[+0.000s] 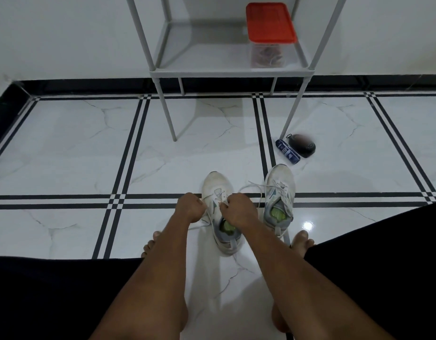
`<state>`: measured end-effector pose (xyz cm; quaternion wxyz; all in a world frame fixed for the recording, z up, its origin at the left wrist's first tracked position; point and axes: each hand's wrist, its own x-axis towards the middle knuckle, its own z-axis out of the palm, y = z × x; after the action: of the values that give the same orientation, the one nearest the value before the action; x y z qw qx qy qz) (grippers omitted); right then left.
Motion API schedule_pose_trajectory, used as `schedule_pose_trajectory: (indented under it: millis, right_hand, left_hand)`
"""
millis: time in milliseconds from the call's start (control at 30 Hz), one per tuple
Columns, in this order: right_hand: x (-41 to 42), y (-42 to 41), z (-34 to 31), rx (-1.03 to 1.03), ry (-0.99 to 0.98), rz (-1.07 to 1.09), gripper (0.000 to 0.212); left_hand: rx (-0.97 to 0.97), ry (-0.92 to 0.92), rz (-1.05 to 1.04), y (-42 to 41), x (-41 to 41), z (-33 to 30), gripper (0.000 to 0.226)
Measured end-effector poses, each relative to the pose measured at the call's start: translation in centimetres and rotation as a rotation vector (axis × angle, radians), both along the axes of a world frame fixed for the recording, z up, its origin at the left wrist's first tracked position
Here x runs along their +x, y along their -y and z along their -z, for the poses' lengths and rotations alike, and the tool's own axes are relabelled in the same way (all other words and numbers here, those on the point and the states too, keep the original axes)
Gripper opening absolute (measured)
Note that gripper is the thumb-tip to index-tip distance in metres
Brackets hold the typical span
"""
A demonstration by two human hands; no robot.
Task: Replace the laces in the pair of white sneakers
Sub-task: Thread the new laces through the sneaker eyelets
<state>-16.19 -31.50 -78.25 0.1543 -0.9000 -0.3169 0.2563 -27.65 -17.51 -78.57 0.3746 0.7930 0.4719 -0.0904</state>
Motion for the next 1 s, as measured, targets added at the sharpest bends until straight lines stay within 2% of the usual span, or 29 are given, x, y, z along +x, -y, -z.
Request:
schedule_pose_trajectory:
  millis: [133, 300, 533, 733, 1000]
  right_hand:
    - [-0.2, 0.2, -0.8, -0.049, 0.011, -0.051, 0.027]
    - [-1.3, 0.4, -0.7, -0.071, 0.135, -0.105, 0.023]
    - [-1.4, 0.0, -0.3, -0.089, 0.208, -0.150, 0.022]
    - [-1.0, 0.6, -0.3, -0.026, 0.217, -0.180, 0.022]
    - [-0.1, 2.2, -0.3, 0.079, 0.137, -0.061, 0.025]
  left_hand:
    - [0.022, 0.108, -0.050, -0.1, 0.3, 0.4, 0.022]
    - [0.046, 0.220, 0.010, 1.2, 1.4, 0.4, 0.014]
    - [0.056, 0.169, 0.056, 3.0, 1.1, 2.1, 0.019]
    - [0.103, 0.286, 0.018, 3.9, 1.0, 3.0, 0.014]
    - [0.142, 0.279, 0.076, 4.5, 2.7, 3.0, 0.020]
